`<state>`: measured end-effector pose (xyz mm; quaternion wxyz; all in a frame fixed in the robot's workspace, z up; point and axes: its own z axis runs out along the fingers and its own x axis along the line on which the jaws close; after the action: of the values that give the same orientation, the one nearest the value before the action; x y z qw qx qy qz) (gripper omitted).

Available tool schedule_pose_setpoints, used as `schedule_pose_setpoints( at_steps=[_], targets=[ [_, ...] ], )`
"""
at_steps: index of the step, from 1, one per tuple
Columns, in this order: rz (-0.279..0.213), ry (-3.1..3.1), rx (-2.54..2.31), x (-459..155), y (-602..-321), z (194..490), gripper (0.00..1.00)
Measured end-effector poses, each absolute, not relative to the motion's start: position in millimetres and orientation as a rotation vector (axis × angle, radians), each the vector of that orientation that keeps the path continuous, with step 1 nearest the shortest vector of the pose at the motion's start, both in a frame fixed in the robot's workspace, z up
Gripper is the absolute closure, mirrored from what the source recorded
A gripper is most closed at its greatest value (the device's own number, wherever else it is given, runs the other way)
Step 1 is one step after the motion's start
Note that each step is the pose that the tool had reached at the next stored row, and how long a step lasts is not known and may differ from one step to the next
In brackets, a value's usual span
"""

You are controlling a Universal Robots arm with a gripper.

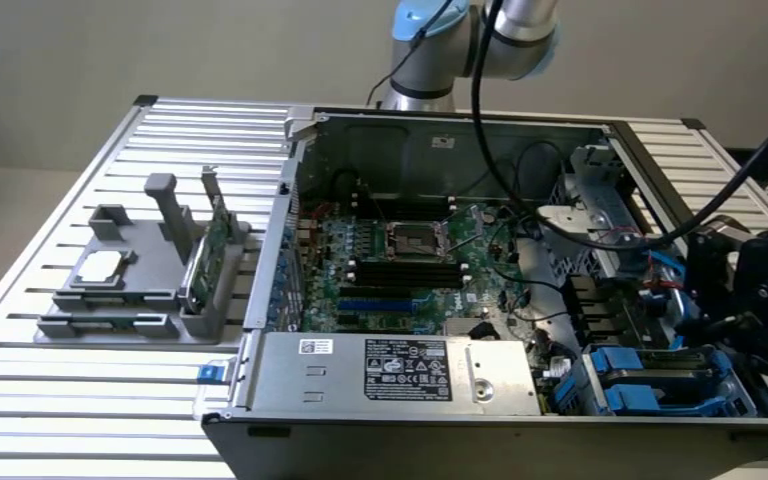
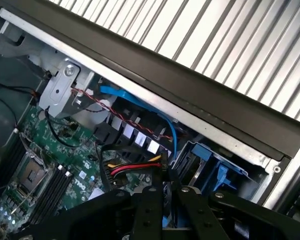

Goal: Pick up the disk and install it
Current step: 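Insert the first disk wire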

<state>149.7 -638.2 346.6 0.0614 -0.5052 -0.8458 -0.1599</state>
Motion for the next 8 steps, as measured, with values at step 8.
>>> schedule_pose_setpoints(
  at_steps=[8],
  targets=[
    [-0.382, -2.596, -1.588, 148.2, -638.2, 346.2, 0.84]
  ],
)
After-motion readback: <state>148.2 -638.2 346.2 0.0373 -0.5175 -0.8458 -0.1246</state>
